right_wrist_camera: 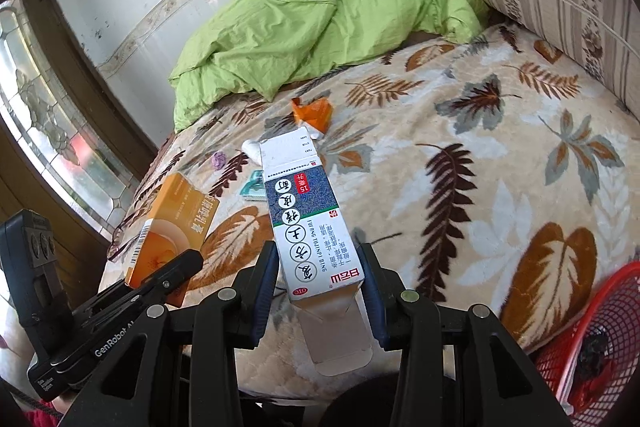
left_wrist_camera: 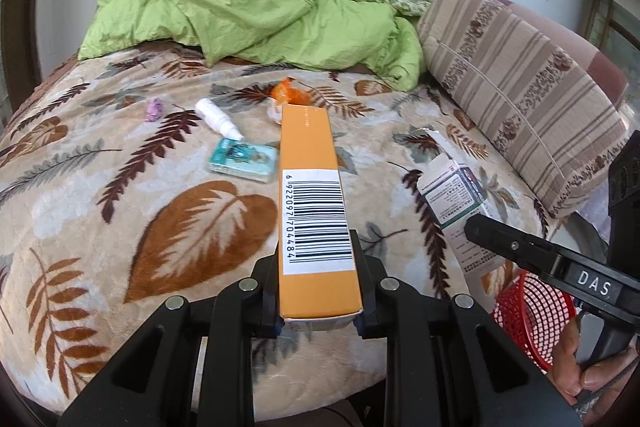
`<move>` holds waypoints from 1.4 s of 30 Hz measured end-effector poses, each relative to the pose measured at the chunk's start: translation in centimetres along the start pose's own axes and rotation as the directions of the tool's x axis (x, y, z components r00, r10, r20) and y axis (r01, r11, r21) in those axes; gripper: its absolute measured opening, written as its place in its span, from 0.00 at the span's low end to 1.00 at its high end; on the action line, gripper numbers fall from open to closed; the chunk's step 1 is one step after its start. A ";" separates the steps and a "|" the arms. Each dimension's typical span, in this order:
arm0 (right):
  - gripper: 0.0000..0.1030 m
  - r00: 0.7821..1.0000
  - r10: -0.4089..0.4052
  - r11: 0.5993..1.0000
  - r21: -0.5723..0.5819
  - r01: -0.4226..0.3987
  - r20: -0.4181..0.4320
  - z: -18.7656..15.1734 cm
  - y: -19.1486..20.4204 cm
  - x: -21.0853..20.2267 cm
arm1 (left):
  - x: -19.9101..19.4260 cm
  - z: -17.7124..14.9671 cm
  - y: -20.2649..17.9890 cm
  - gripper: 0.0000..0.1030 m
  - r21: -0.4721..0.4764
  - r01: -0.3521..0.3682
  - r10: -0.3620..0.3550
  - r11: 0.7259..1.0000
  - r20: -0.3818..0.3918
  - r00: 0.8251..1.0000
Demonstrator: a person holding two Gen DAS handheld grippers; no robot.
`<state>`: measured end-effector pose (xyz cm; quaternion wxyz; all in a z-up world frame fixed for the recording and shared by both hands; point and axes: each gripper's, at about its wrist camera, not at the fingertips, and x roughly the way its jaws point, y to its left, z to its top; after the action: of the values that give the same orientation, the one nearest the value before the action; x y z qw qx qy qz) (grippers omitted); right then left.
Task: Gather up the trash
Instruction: 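Lift both boxes and carry them toward the red basket, then open both tools over the red basket to drop the boxes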
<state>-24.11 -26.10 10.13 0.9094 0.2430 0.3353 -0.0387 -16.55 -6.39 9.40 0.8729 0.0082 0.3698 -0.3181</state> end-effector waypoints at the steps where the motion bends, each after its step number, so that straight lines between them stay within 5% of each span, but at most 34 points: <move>1: 0.42 1.000 -0.002 1.000 0.009 0.002 0.000 0.0 -0.4 -0.2 | 0.1 0.0 -0.5 0.23 0.010 0.010 -0.010 1.000 -0.005 1.000; 9: 0.41 0.998 -0.048 0.998 0.052 0.047 0.028 -0.4 -3.1 -2.5 | 1.2 -0.3 -5.0 0.23 0.090 0.100 -0.094 0.991 -0.062 0.994; 17: 0.42 0.987 -0.152 0.976 0.165 0.141 0.052 -1.8 -8.9 -7.5 | 3.1 -0.6 -11.7 0.23 0.177 0.247 -0.217 0.953 -0.173 0.961; 21: 0.42 0.970 -0.235 0.942 0.260 0.211 0.064 -3.1 -12.9 -11.2 | 3.8 -1.2 -16.7 0.22 0.242 0.353 -0.294 0.904 -0.247 0.923; 26: 0.42 0.938 -0.338 0.883 0.370 0.290 0.072 -5.0 -17.6 -15.6 | 4.6 -2.5 -23.0 0.23 0.298 0.482 -0.368 0.824 -0.365 0.855; 33: 0.43 0.914 -0.401 0.821 0.464 0.332 0.056 -7.0 -21.5 -18.4 | 7.0 -4.0 -28.2 0.27 0.292 0.563 -0.388 0.773 -0.484 0.784; 34: 0.43 0.911 -0.410 0.814 0.470 0.342 0.048 -7.2 -21.8 -18.5 | 7.2 -4.1 -28.5 0.40 0.293 0.561 -0.384 0.774 -0.489 0.784; 36: 0.53 0.907 -0.419 0.806 0.476 0.353 0.036 -7.4 -22.1 -18.5 | 7.1 -4.2 -28.5 0.48 0.288 0.552 -0.382 0.783 -0.478 0.791; 42: 0.55 0.903 -0.426 0.809 0.470 0.353 0.054 -7.1 -22.2 -18.5 | 6.5 -2.7 -26.0 0.48 0.246 0.519 -0.382 0.819 -0.440 0.812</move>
<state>-47.81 -43.95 7.89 0.8242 0.3684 0.2873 -0.3202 -29.47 -30.03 8.91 0.6678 0.1360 0.4554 -0.5728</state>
